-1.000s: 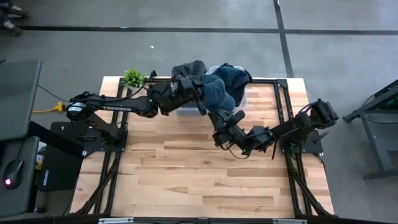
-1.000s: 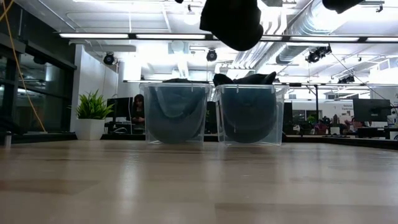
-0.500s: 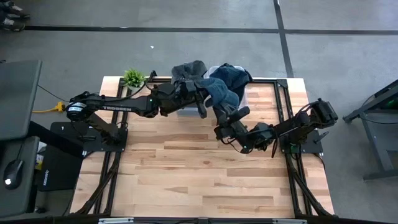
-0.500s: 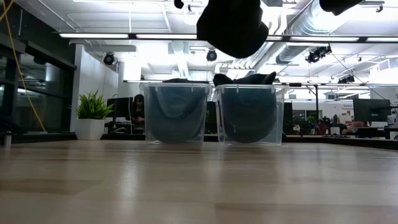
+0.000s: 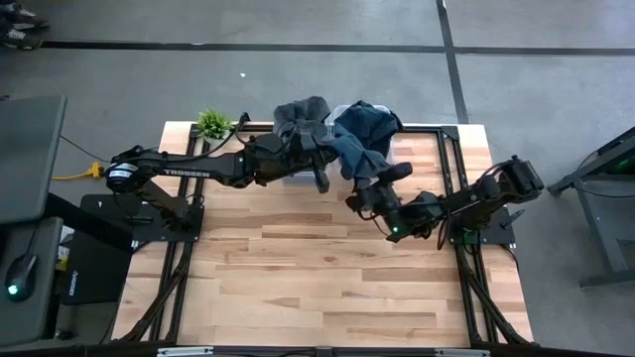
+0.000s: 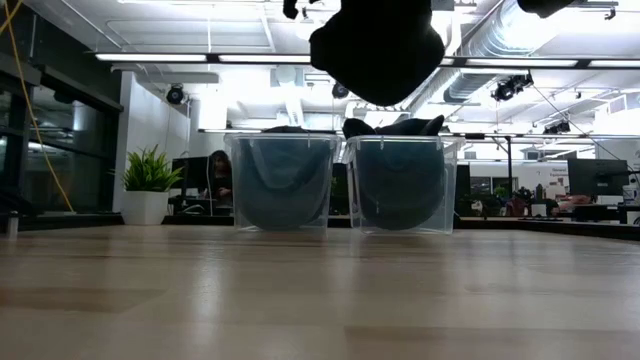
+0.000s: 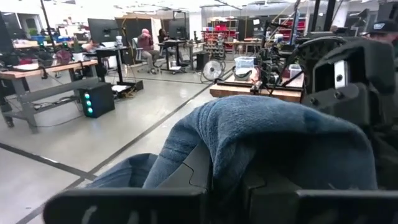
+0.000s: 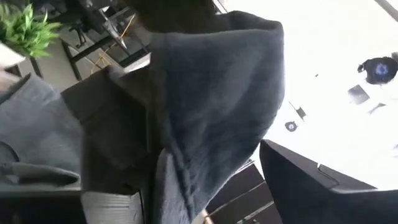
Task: Pick & Place hat
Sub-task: Put the blue cap into the right transparent bin
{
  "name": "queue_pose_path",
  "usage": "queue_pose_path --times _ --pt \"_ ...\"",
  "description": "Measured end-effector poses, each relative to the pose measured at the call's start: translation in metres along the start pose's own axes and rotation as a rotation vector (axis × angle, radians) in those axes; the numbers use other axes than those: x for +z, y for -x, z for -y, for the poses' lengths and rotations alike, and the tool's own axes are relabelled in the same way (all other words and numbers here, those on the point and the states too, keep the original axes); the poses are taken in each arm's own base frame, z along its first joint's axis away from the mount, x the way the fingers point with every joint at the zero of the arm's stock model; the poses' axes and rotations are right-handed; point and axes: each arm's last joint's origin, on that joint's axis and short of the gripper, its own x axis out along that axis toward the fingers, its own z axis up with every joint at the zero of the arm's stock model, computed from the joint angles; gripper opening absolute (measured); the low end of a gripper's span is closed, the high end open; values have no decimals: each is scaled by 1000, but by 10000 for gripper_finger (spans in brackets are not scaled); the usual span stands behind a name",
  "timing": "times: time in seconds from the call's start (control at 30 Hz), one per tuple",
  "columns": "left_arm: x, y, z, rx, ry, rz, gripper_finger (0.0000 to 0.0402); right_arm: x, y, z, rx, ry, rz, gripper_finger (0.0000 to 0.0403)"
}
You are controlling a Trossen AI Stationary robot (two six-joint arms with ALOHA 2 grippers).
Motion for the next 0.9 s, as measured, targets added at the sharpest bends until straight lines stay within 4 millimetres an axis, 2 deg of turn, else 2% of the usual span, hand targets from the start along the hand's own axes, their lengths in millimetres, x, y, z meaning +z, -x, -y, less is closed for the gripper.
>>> queue_pose_path --times 0.33,0.57,0.9 --pt "-1 0 1 -24 -2 -6 14 -2 1 22 -15 -212 -63 224" --pt "-1 0 0 -7 -10 -6 14 -1 4 22 -5 -246 -81 224" --pt "-3 0 -1 17 -39 -34 14 7 26 22 50 -346 -55 224"
